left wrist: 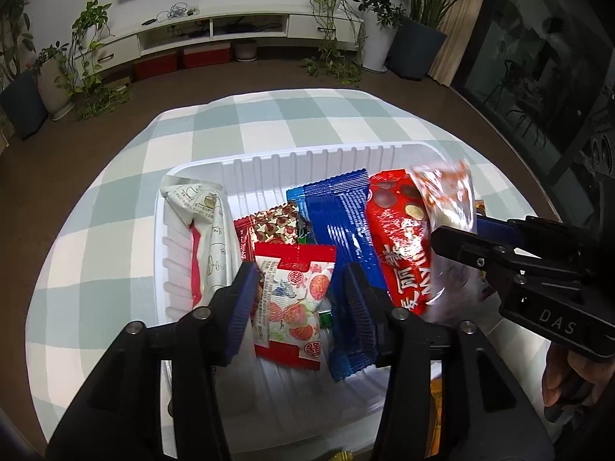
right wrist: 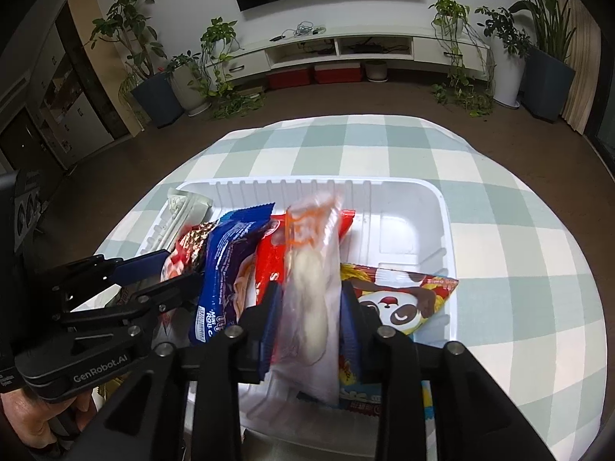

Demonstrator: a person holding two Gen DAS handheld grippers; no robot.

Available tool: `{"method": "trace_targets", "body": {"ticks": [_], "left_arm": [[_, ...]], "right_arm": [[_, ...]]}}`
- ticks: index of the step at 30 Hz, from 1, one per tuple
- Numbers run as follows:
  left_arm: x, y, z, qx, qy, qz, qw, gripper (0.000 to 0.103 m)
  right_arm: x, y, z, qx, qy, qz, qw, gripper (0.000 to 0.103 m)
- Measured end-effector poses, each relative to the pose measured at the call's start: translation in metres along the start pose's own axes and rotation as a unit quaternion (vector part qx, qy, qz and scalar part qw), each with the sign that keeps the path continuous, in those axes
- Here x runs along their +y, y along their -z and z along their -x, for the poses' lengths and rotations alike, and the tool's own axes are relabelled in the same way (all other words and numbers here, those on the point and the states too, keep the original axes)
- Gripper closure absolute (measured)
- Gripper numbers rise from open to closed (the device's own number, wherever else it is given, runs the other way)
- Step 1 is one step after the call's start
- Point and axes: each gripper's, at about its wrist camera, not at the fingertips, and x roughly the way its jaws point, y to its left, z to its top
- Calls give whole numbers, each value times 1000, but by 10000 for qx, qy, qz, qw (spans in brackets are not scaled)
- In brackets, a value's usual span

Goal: Organize snacks
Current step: 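Place the candy packet in the tray with the left tool while the right tool places the clear packet, then grasp the black nut bag with the left tool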

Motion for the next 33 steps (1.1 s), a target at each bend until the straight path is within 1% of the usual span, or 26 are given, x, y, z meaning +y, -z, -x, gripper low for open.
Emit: {"method": "trace_targets", "body": {"ticks": [1,3,5,6,7,8,9,10,11,13,14,15,19,22,25,28,33], "left_arm": [[-1,1,3,-26,-15,-4,10000,49],[-2,1,11,-90,-15,9,10000,45],[-3,3,20,-172,-57,1,9998,36],[-4,4,27,-222,-74,2,9997,33],[-4,5,33,-276,-88,12,9996,29],[-4,7,42,-345,-92,38,9994,25],[-5,9,50,-397,-93,59,9992,23],[-5,12,57,-441,-84,77,9990,17],[-6,16,67,-488,-75,97,9987,14],[-8,25,82,-545,-69,117,9984,12],[-10,32,90,-571,-66,111,9983,8],[-12,40,98,-596,-91,115,9981,6],[-18,73,121,-598,-30,228,9979,6],[-22,104,131,-469,-2,377,9982,6],[-27,132,134,-323,16,495,9983,6],[-33,155,129,-140,64,575,9982,6],[-41,172,123,-41,26,618,9981,6]], "right_arm": [[0,0,2,-13,-2,1,10000,68],[0,1,8,-70,-17,-11,10000,65],[1,1,16,-141,-27,-26,9999,60],[1,2,23,-203,-20,-43,9998,54],[1,3,28,-248,-18,-73,9997,46],[0,4,34,-291,-46,-123,9995,42],[-2,5,43,-350,-126,-222,9991,34],[-3,7,49,-394,-182,-300,9986,28],[-4,10,57,-445,-223,-375,9981,27],[-7,17,74,-544,-339,-504,9967,24],[-7,22,81,-576,-393,-546,9961,23],[-6,28,91,-615,-435,-574,9955,22],[-4,61,119,-698,-559,-665,9938,21],[-2,93,131,-598,-599,-769,9934,20],[1,125,139,-506,-547,-862,9935,20],[3,154,143,-413,-591,-1021,9922,20],[10,193,146,-229,-617,-1147,9912,20]]}}
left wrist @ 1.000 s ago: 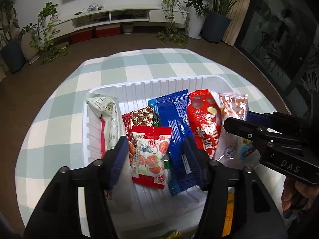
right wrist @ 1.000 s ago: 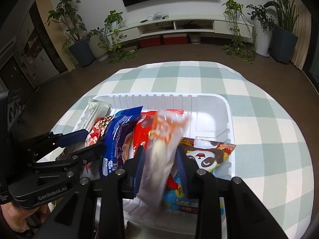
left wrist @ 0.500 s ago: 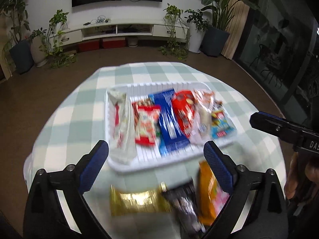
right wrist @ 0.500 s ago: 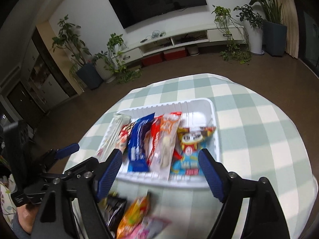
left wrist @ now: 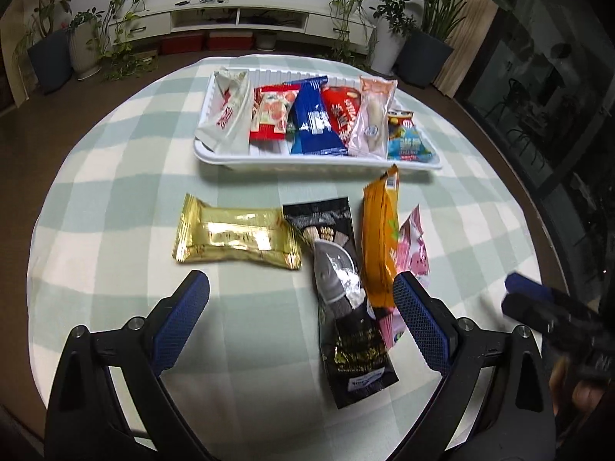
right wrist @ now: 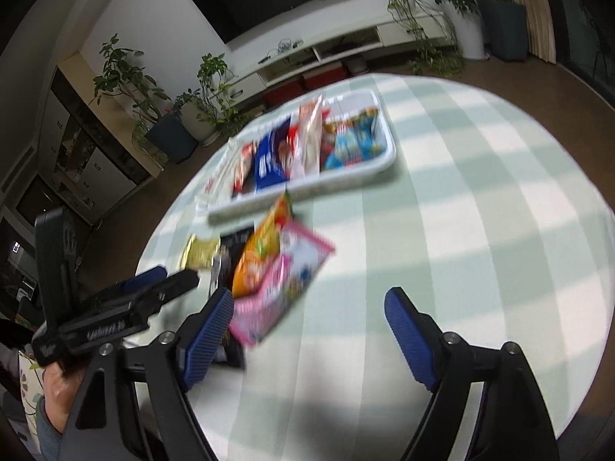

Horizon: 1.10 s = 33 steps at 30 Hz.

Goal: Organize snacks
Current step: 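Grasp the black nut bag with the left tool, then grasp the pink Pororo packet with the right tool while the left tool lifts the black bag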

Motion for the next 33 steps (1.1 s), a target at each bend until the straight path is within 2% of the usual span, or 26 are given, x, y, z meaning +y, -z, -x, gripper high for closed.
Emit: {"method": "trace_targets", "body": {"ticks": [7,9,11,14,19,23,26,33], "left_arm": [[-9,2,-13,142,-152,-102,9997,7],[-8,0,-19,207,-185,-84,9996,13],[-6,-2,-24,266,-177,-42,9995,31],[-4,-4,-31,353,-195,-63,9992,39],[-9,-5,-42,484,-256,-169,9984,39],[-14,-3,-48,507,-232,-325,9979,65],[-14,-3,-48,500,-212,-391,9978,77],[-11,5,-39,427,-60,-442,9981,80]], "right_arm": [[2,20,5,75,-5,-30,10000,20],[2,20,5,77,5,-29,10000,20],[2,20,5,82,2,-49,10000,20],[2,20,5,76,12,-54,10000,20],[1,21,4,104,14,-46,9999,20],[3,22,1,125,41,-1,9999,21],[4,22,0,144,54,-1,9999,21],[12,14,-7,145,130,72,9998,24]]}}
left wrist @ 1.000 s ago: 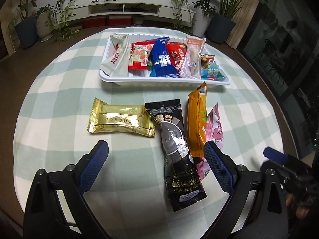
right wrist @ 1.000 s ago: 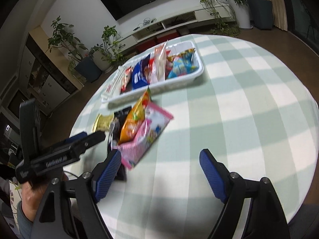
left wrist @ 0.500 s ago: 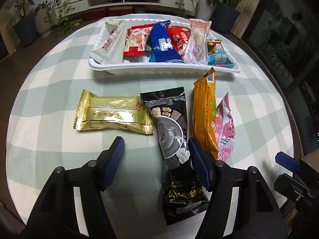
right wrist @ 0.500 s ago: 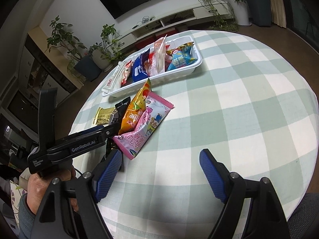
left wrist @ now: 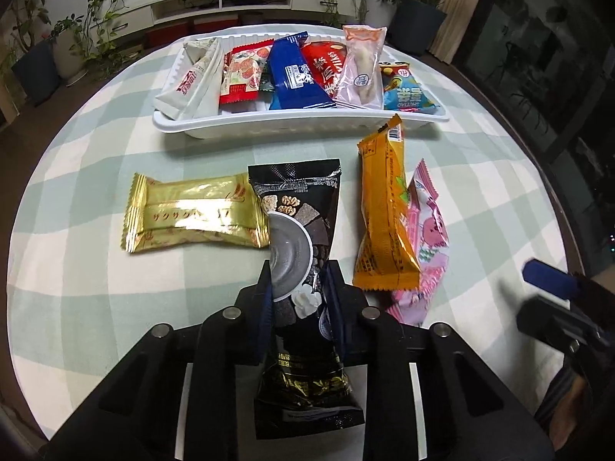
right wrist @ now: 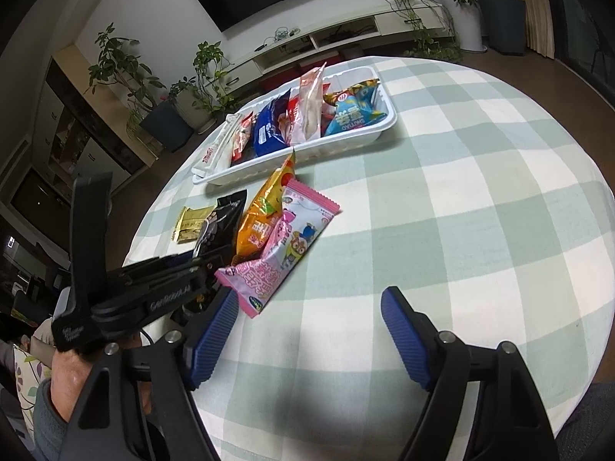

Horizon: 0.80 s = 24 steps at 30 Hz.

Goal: Organize snacks
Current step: 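Grasp the pink Pororo packet with the right tool while the left tool lifts the black bag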

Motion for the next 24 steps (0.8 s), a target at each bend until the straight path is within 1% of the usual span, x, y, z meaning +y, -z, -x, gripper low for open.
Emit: {"method": "trace_targets", "body": {"ticks": [7,8,10,12,16,17,19,21,24], "left_arm": [[11,17,32,-263,209,153,9993,81],[13,21,36,-283,239,170,9992,81],[17,27,42,-313,296,231,9988,81],[22,34,45,-309,333,313,9985,81],[30,42,45,-268,392,427,9980,81],[30,43,45,-274,404,438,9978,81],[31,44,45,-281,434,447,9977,81],[31,45,45,-284,451,446,9976,81],[32,45,44,-276,476,465,9974,81]], "right_arm": [[25,-11,-25,199,34,273,9994,25],[30,-13,-31,249,85,341,9991,25],[35,-17,-43,377,149,383,9984,29],[41,-21,-56,511,232,451,9974,29],[48,-21,-77,756,469,681,9937,36],[50,-20,-78,756,542,774,9927,37],[50,-18,-78,749,634,901,9911,45],[46,-17,-76,760,747,962,9896,50],[36,-19,-70,766,959,992,9875,50]]}}
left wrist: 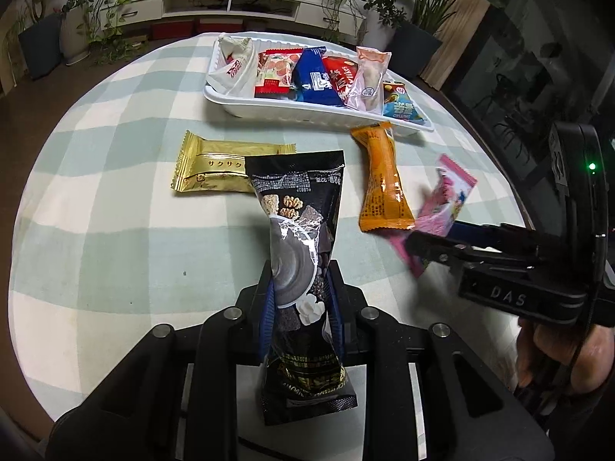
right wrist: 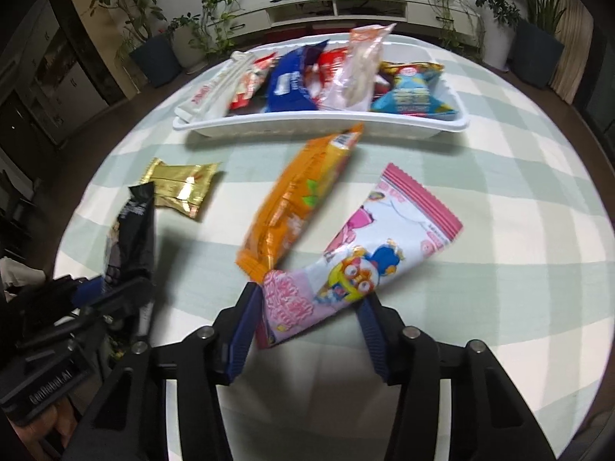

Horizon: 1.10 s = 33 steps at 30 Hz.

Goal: Organize snacks
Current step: 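Grasp the pink Pororo packet with the right tool while the left tool lifts the black bag, then carry the black bag with the left tool while the right tool carries the pink packet into the tray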

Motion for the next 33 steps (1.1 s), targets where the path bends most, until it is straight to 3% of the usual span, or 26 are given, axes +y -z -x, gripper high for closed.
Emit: {"method": "trace_targets", "body": {"ticks": [5,9,15,17,19,23,28,33], "left_arm": [[1,-1,-1,7,11,13,10000,81],[0,-1,0,-9,0,15,10000,81],[2,-1,1,-51,-18,54,10000,81],[1,-1,1,-51,-19,43,10000,81],[2,-1,2,-52,-20,40,10000,81],[2,-1,2,-58,-17,53,10000,81],[1,-1,0,-42,0,45,10000,81],[2,-1,-1,-44,24,61,10000,81]], "right_arm": [[-26,5,7,124,182,-134,9997,47],[-42,1,22,-16,63,-524,9986,31],[-45,-14,20,-137,193,-615,9978,30],[-48,-19,7,11,232,-683,9974,33],[-50,-21,-5,161,266,-715,9970,44],[-44,-22,-9,66,555,-331,9979,51],[-49,-16,-6,14,667,-105,9977,71],[-49,-10,0,-56,628,-84,9980,78]]}}
